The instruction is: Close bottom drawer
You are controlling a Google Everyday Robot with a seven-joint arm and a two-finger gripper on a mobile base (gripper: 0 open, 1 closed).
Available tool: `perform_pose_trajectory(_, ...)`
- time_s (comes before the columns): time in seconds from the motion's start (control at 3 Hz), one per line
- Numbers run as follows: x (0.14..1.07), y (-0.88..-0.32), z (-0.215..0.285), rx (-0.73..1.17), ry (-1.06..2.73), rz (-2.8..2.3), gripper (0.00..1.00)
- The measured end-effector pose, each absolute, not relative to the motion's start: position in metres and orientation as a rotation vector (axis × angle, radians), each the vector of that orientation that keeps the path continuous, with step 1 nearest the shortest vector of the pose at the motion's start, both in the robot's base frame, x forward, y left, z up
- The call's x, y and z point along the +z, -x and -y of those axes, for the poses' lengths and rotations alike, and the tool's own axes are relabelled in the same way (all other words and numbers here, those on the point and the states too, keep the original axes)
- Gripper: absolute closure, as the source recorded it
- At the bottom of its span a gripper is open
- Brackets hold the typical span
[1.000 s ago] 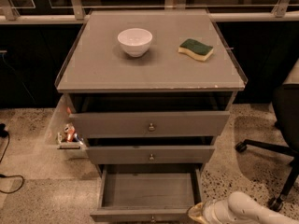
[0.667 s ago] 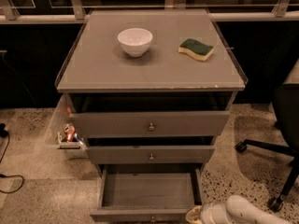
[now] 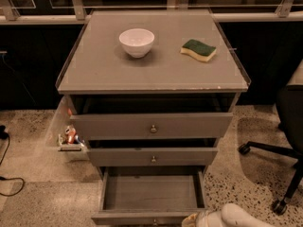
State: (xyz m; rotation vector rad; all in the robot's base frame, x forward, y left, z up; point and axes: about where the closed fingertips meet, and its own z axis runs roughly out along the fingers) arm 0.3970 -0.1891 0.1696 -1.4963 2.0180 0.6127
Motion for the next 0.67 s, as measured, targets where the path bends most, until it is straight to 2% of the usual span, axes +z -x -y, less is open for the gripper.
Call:
perform_pose_trajectory(0.33,0.169,-0.3964,0.1885,0.614,1.497,-2.017,0.81)
perform_pose_trajectory(0.67,0.169,-0.3964,0.1885,0.614,1.497,-2.017,0.58)
